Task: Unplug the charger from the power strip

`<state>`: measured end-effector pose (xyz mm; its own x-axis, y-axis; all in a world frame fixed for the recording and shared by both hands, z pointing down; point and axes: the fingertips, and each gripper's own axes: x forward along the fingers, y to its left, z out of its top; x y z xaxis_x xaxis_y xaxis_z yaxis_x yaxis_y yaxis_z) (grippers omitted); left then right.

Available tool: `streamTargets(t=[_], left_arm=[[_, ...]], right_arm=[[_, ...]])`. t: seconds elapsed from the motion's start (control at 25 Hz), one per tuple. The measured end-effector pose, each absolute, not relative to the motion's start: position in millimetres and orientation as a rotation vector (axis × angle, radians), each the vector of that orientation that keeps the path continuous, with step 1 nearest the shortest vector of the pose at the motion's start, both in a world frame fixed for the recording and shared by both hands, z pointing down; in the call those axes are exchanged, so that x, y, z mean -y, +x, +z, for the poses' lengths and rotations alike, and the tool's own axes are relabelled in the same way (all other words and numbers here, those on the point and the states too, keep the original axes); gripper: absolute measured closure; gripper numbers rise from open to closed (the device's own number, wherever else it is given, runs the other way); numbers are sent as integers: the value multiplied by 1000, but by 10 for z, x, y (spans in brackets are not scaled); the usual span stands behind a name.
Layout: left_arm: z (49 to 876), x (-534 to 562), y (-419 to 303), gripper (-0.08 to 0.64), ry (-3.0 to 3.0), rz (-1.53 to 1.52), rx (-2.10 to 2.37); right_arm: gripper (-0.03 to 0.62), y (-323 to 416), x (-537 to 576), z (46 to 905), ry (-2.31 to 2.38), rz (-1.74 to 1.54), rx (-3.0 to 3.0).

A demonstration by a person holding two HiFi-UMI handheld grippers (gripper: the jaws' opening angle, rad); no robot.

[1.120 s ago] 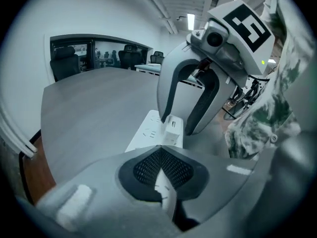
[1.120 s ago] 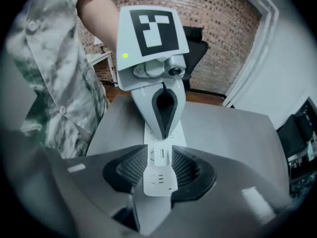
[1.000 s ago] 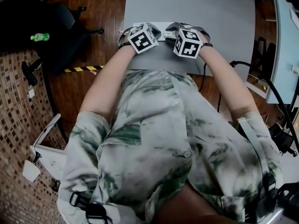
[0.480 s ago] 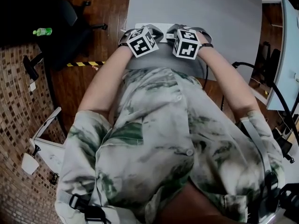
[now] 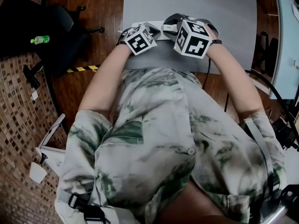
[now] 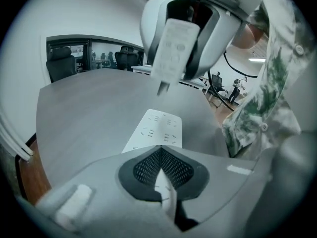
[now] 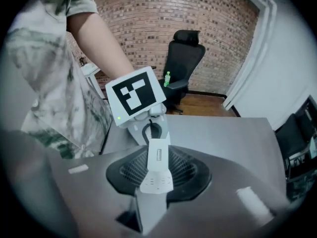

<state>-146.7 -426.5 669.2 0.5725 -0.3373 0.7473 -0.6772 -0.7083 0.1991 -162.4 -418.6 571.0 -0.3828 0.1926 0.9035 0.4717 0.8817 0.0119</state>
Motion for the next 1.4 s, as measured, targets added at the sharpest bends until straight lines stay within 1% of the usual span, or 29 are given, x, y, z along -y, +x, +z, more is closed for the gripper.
streamTargets(t=[0.2, 0.32, 0.48, 0.68, 0.8, 0.96, 1.24, 1.4], left_arm=[[6715, 4310, -1463, 558, 2358, 965, 823], [6645, 4258, -1538, 558, 2325, 906, 872], [6145, 4246, -1591, 558, 2388, 743, 972], [5351, 3965, -1729, 558, 2499, 401, 1021], [5103, 3596, -1708, 558, 2567, 340, 978], [4962, 2997, -1488, 558, 2651, 436, 935], [4487, 2075, -917, 558, 2666, 315, 991], [4425, 1427, -456, 558, 2585, 274, 1022]], right_arm=[[488, -1350, 4257, 5506, -270, -242, 2063], [488, -1179, 4178, 5356, -90, -156, 2148], [486, -838, 3957, 5162, 177, -28, 2226], [486, -409, 3432, 5004, 463, 92, 2253], [486, -169, 2983, 5001, 567, 145, 2239], [486, 102, 2430, 4914, 617, 172, 2286], [486, 488, 1851, 4608, 591, 69, 2429], [486, 846, 1310, 4639, 485, 58, 2463]])
